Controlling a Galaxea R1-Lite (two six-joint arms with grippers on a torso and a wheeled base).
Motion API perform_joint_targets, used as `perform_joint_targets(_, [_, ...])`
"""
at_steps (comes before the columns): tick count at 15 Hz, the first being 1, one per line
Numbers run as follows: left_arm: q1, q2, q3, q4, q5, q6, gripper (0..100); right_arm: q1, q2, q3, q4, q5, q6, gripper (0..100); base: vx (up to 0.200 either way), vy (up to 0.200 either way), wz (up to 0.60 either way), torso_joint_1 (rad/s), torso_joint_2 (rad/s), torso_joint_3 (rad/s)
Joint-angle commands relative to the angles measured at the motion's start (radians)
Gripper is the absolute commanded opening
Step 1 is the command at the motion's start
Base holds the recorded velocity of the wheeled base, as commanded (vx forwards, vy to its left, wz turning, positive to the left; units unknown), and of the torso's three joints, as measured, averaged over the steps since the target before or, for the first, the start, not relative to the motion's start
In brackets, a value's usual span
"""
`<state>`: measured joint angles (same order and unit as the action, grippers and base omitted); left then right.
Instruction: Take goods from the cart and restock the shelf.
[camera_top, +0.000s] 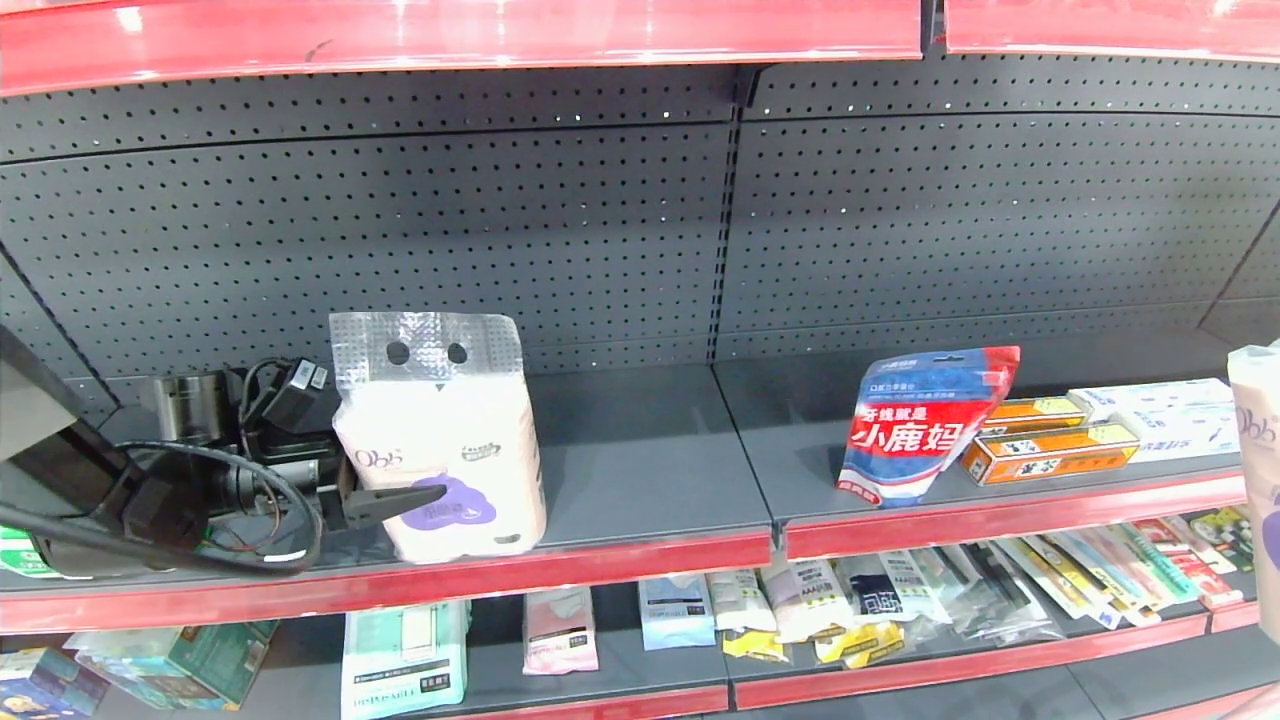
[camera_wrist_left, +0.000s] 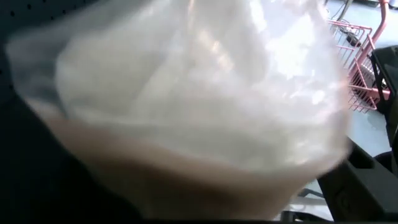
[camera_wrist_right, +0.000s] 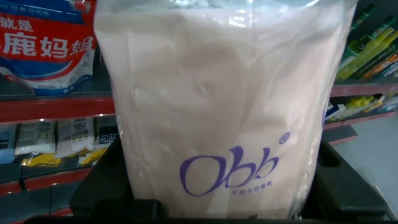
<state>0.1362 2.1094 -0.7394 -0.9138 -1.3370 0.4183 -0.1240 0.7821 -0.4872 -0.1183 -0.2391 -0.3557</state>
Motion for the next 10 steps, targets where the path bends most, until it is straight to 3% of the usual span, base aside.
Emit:
perform_joint_targets(1, [0.005,-0.049,0.005,-0.002,-0.001,-0.010,100,0.000,-0.001,-0.001,0.000,0.000,0.000,0,0.000,0.000,0.00,0.000,0.00,0.000])
perform_joint_targets(7, [0.036,-0.192,-0.014,-0.002,-0.001,-0.144,100,0.000,0.002,-0.005,0.000,0.000,0.000,0,0.000,0.000,0.00,0.000,0.00,0.000])
perform_joint_targets(10, [0.065,-0.213,-0.072,-0.002,0.002,-0.171,100,0.000,0.002,-0.002,0.000,0.001,0.000,0,0.000,0.000,0.00,0.000,0.00,0.000])
